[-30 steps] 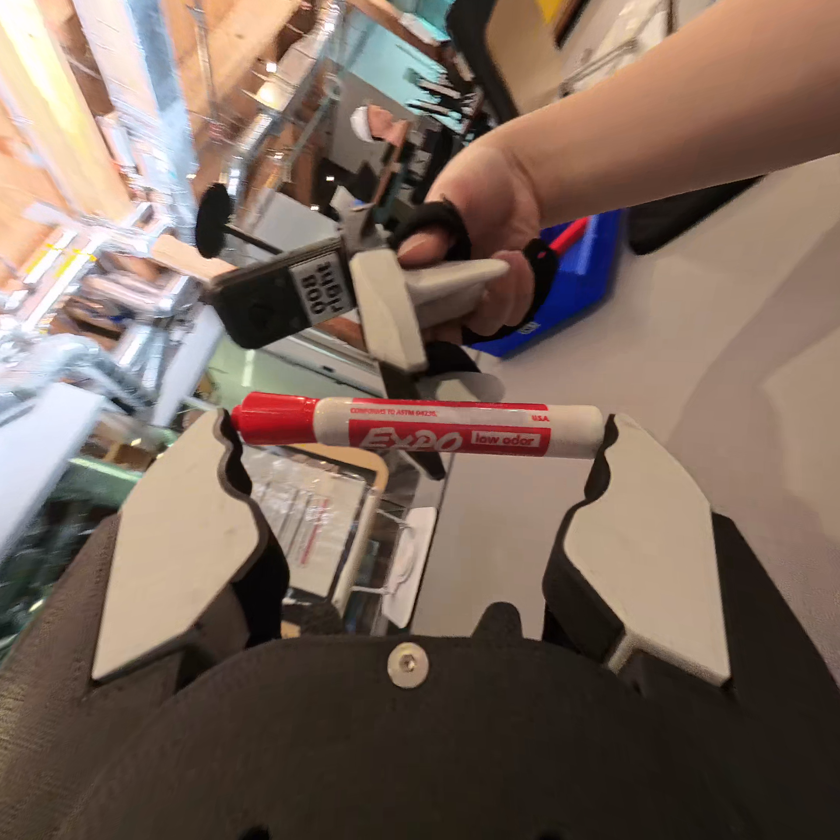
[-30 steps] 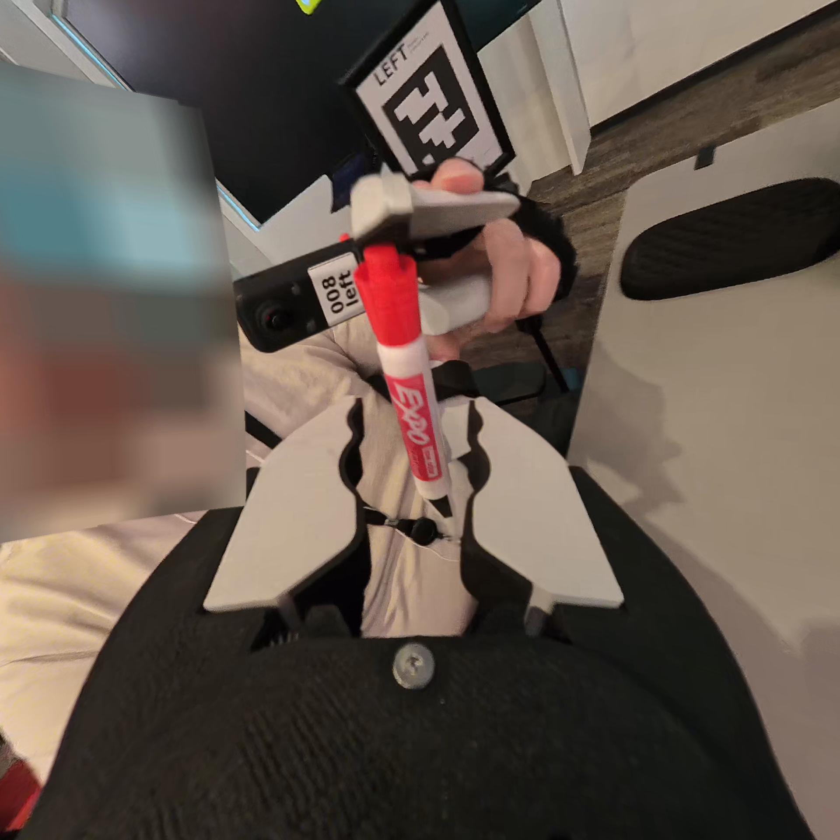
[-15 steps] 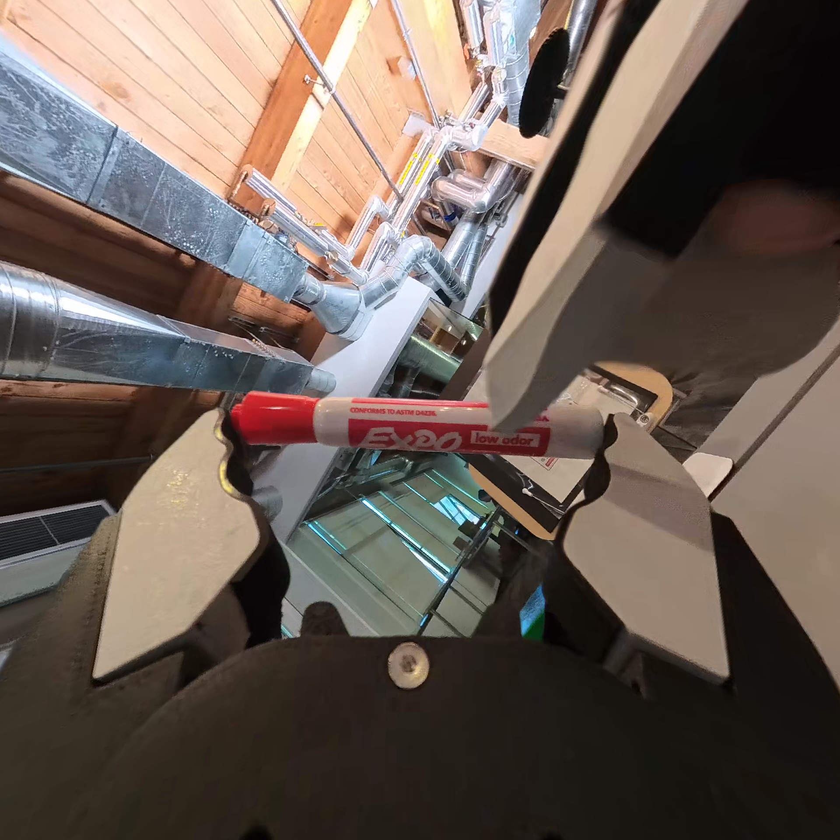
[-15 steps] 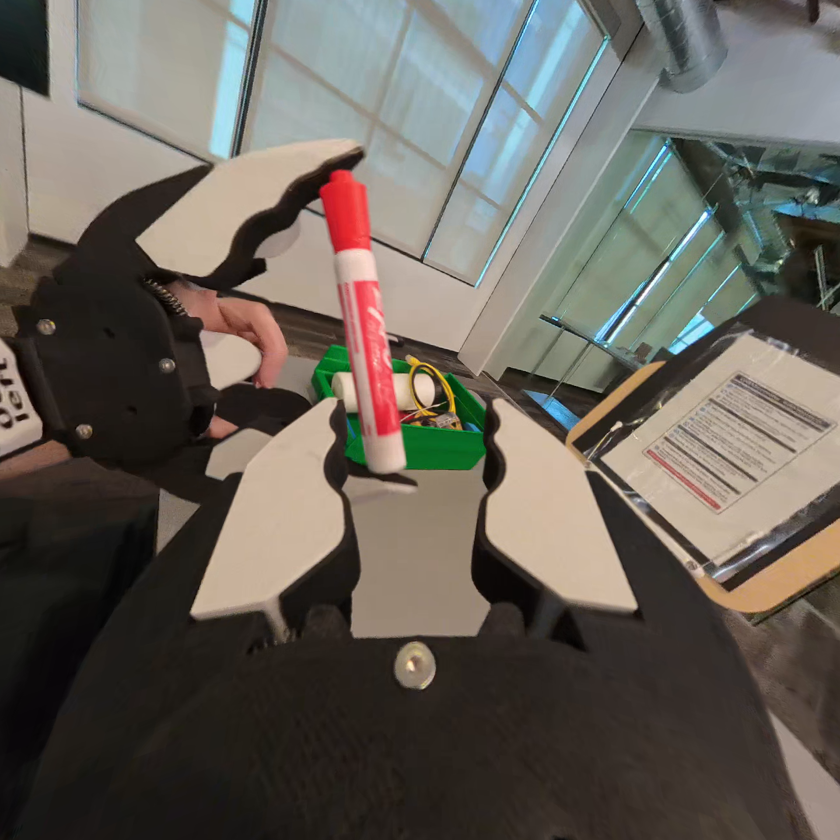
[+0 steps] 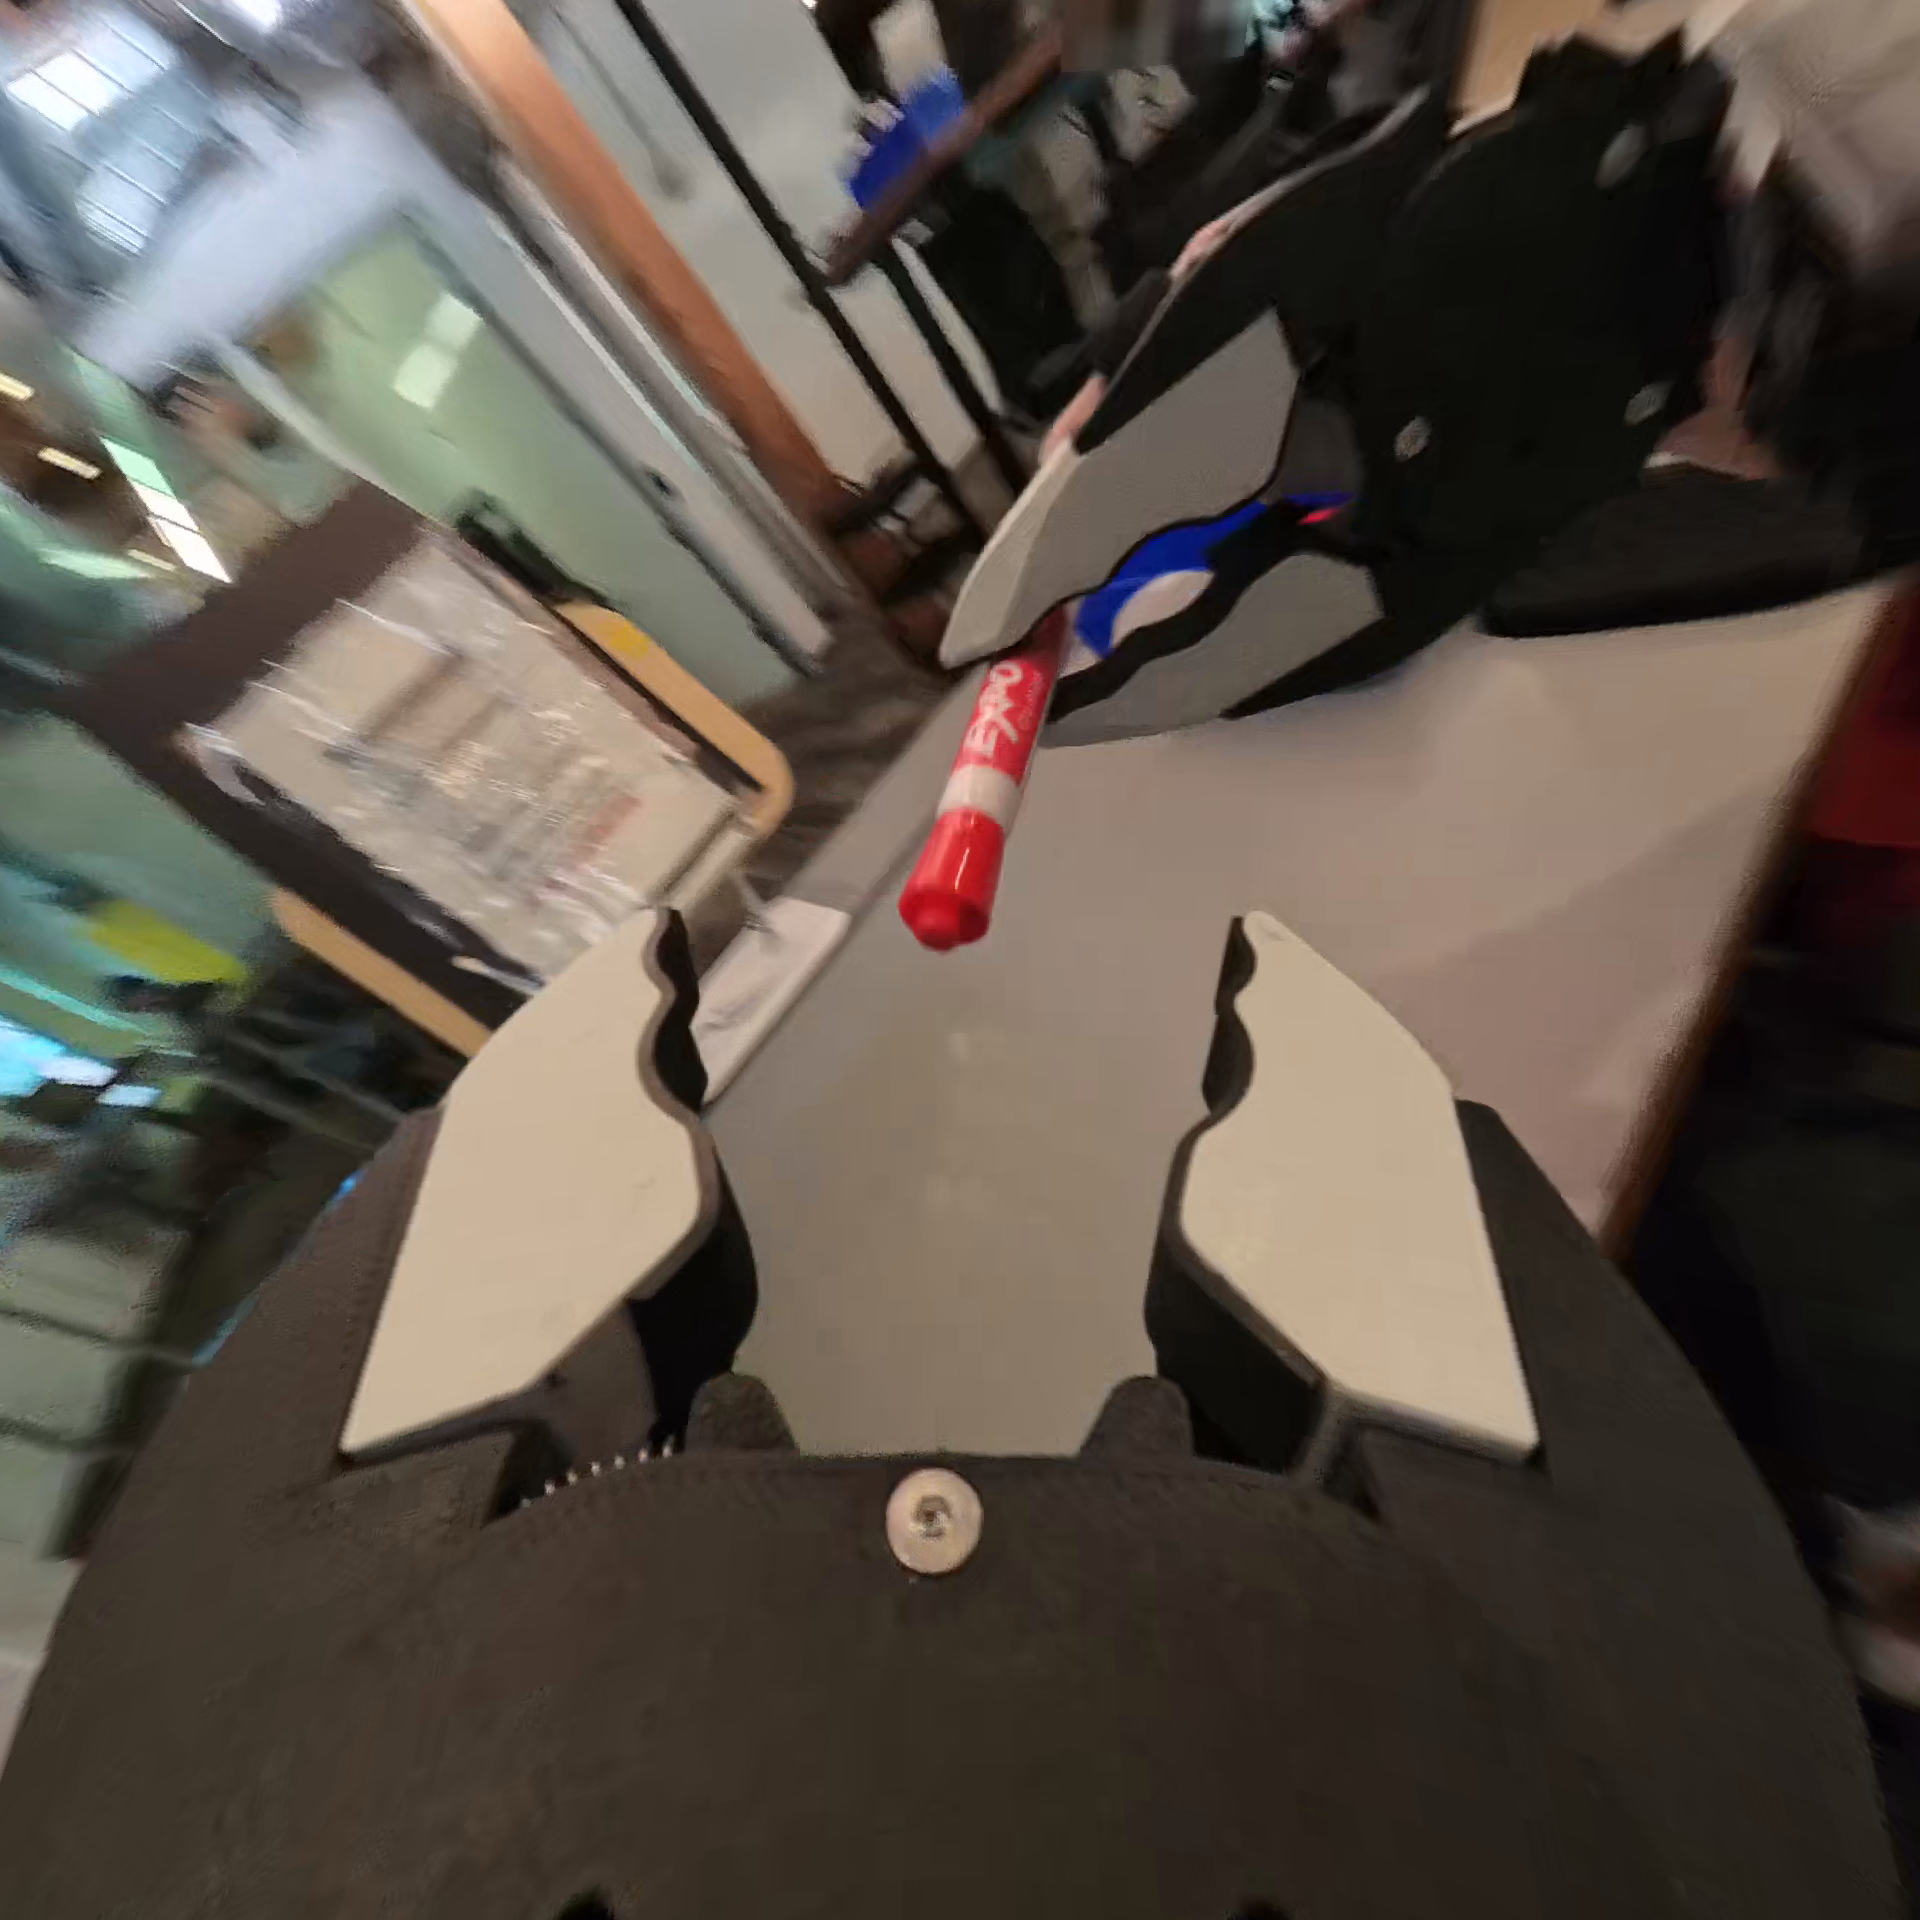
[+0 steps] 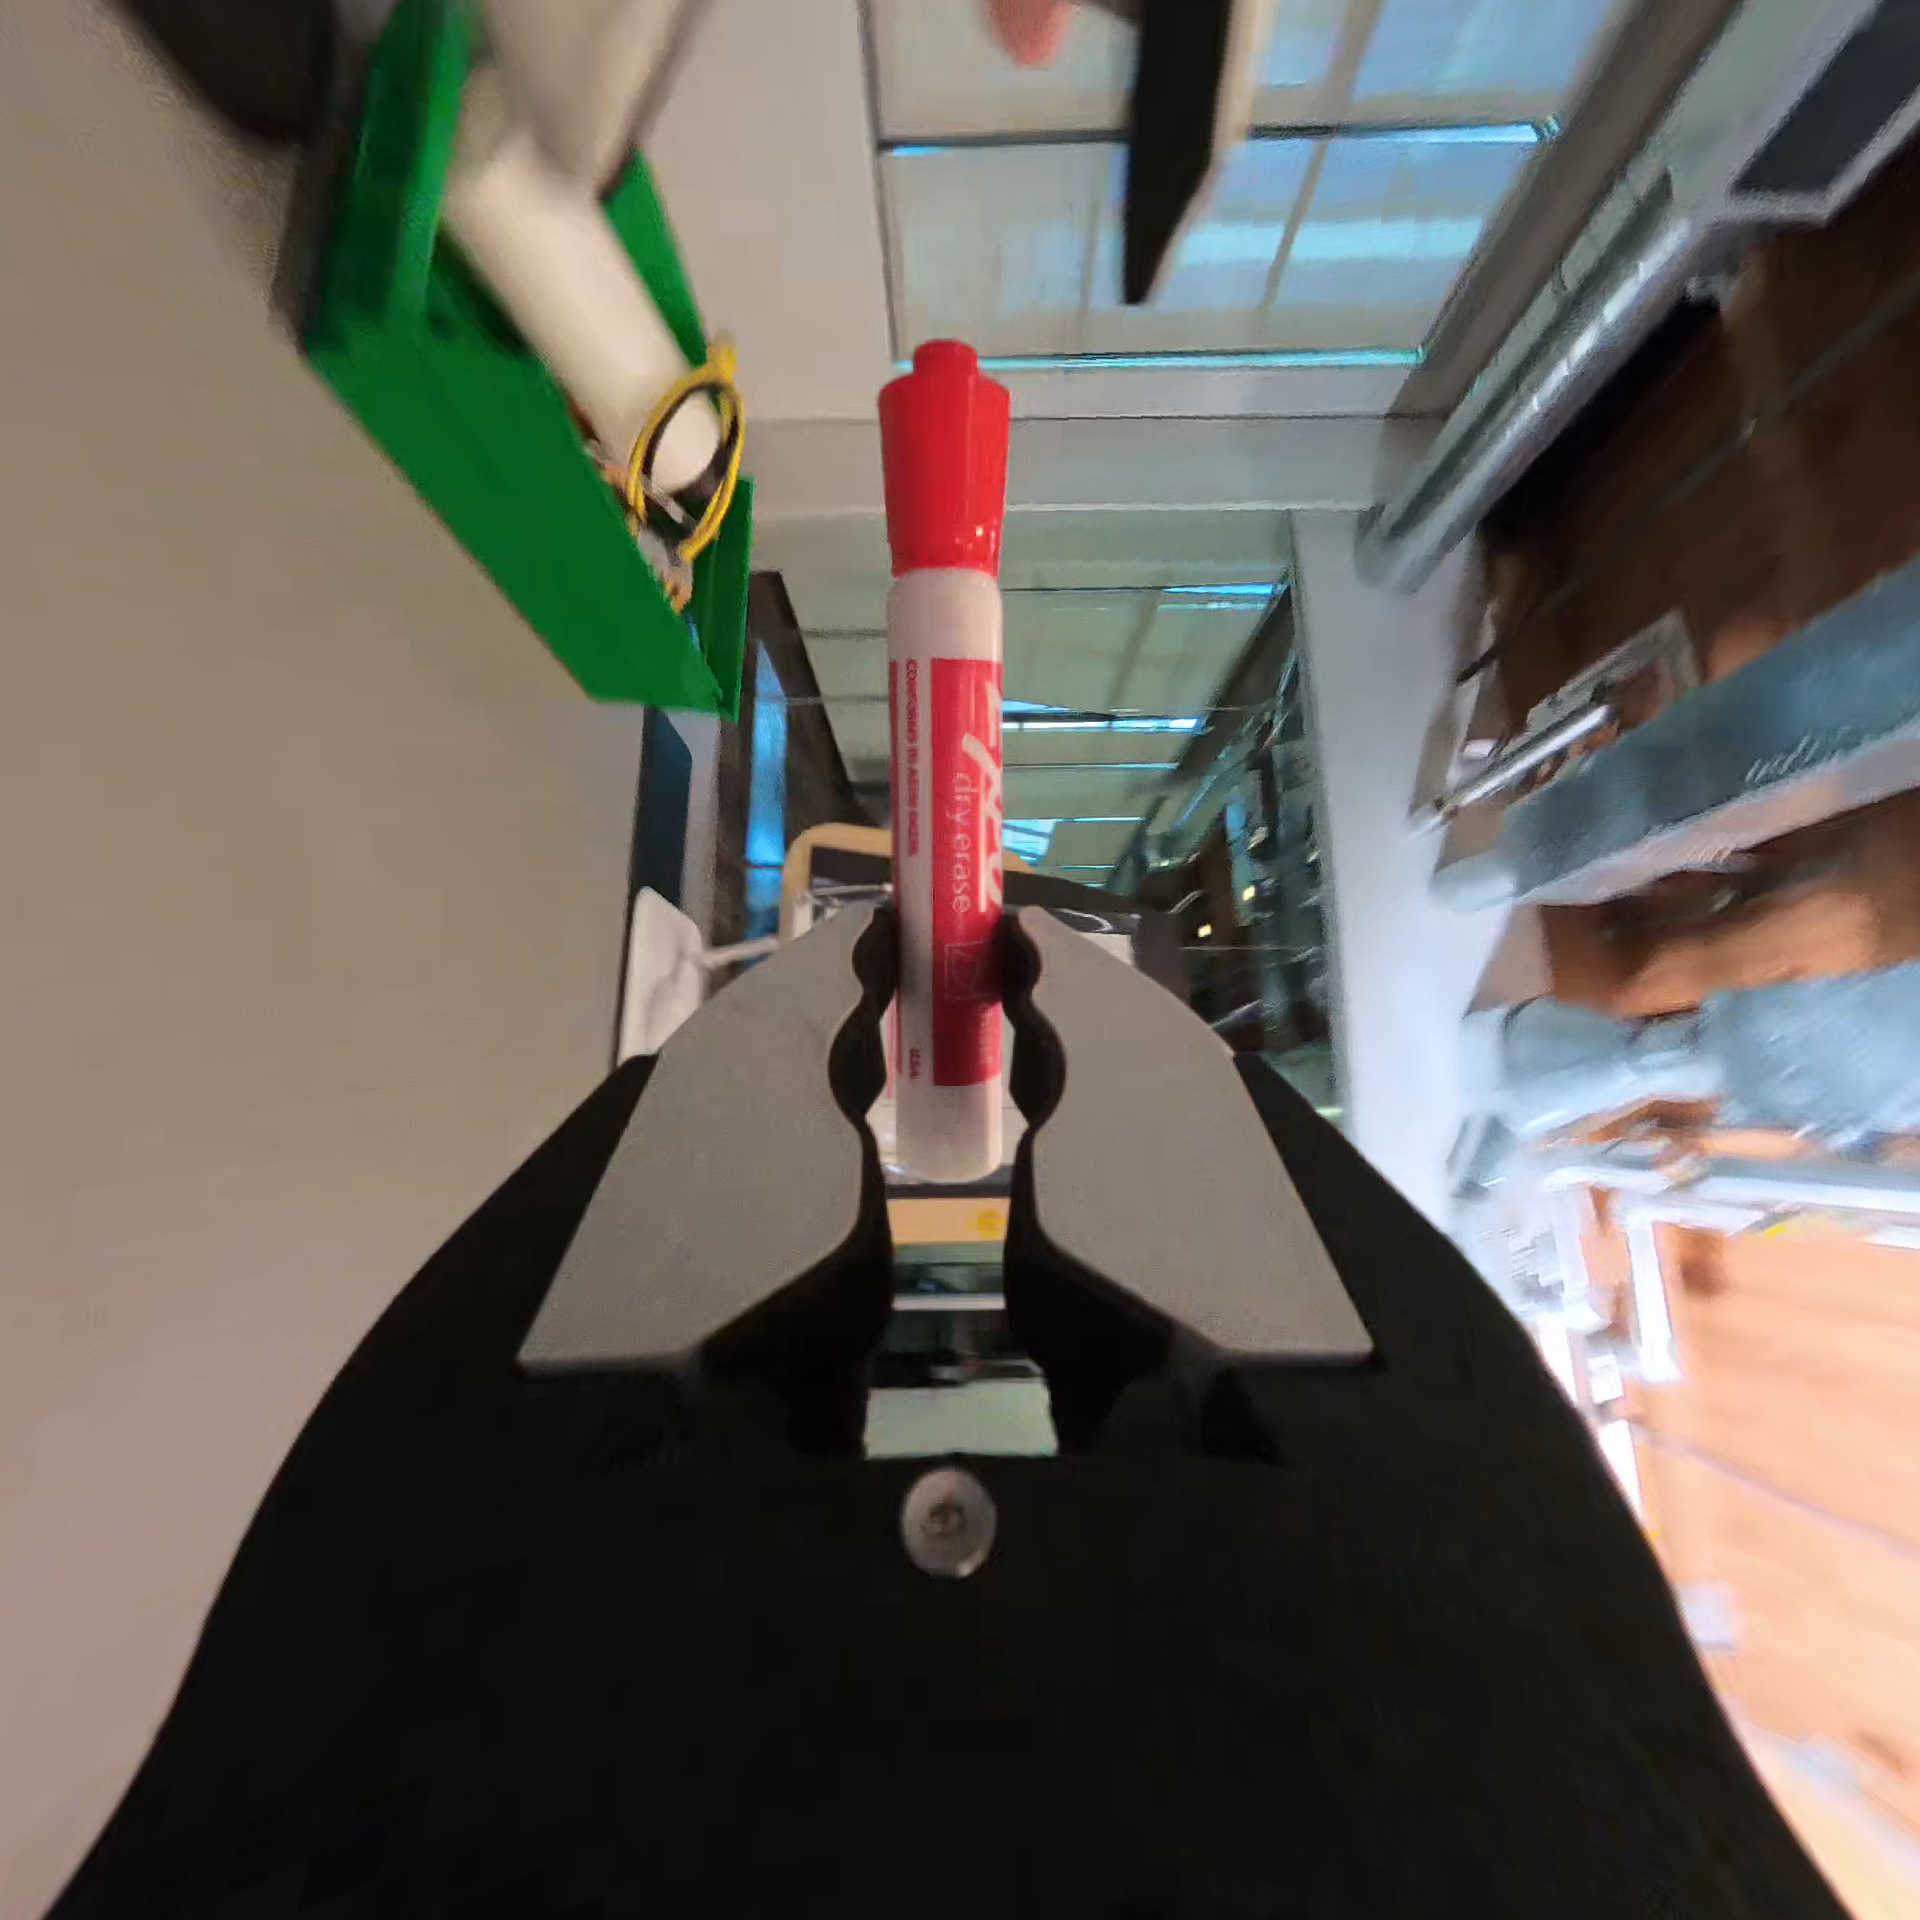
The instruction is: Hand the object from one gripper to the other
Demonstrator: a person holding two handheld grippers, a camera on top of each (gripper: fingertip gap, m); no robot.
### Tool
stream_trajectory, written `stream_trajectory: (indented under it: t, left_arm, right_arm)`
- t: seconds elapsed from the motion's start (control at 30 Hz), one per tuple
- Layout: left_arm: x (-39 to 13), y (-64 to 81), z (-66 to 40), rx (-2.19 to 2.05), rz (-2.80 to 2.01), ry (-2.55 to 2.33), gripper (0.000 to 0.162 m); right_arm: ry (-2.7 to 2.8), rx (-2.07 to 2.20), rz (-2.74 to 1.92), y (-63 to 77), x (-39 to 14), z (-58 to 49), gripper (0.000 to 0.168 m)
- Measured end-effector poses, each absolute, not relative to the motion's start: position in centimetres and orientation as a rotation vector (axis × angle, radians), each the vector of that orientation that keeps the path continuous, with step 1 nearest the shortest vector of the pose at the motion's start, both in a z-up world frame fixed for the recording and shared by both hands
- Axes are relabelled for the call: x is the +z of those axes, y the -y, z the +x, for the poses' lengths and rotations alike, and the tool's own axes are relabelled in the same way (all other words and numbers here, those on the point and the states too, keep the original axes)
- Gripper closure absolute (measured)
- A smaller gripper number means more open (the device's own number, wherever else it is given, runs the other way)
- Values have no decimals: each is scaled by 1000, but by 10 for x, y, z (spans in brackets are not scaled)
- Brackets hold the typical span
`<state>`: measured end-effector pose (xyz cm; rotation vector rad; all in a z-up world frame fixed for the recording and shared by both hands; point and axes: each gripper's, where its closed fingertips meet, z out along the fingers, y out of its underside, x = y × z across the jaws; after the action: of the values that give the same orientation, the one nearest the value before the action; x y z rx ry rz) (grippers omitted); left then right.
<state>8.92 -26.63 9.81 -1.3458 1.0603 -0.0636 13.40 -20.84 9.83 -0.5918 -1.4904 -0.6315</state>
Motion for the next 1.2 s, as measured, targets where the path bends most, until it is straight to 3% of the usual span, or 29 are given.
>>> stream_trajectory:
  t: [0.13, 0.3, 0.33, 0.37, 0.4, 0.6, 0.77, 0.9, 1.1, 1.2]
  left_arm:
    - [107, 266, 112, -335, -1520, -1129, 83]
    - [54, 263, 139, -540, -1866, -1383, 85]
    - [46, 264, 144, -574, -1895, -1417, 100]
    - [40, 262, 149, -597, -1899, -1434, 130]
    - [37, 258, 154, -615, -1890, -1413, 145]
    - [68, 239, 165, -884, -1586, -1122, 145]
    - [130, 229, 143, -1318, -1237, -687, 145]
    - [131, 221, 142, -1388, -1196, -652, 145]
    - [107, 219, 154, -1139, -1223, -748, 145]
    - [103, 217, 157, -1056, -1219, -760, 145]
  right_arm:
    - [1618, -852, -361, 217, 88, 132, 147]
    - [1656, -995, -228, 227, 95, 134, 147]
    - [1662, -1007, -196, 230, 97, 134, 147]
    - [1674, -1017, -165, 233, 97, 135, 146]
    - [1675, -1029, -147, 235, 99, 137, 144]
    - [1294, -767, -451, 230, 156, 175, 123]
    - [1092, 451, -872, 259, 125, 178, 128]
    - [958, 1140, -1078, 262, 97, 157, 131]
    - [690, 1332, -1110, 221, 139, 174, 138]
    - [786, 1374, -1228, 218, 137, 154, 132]
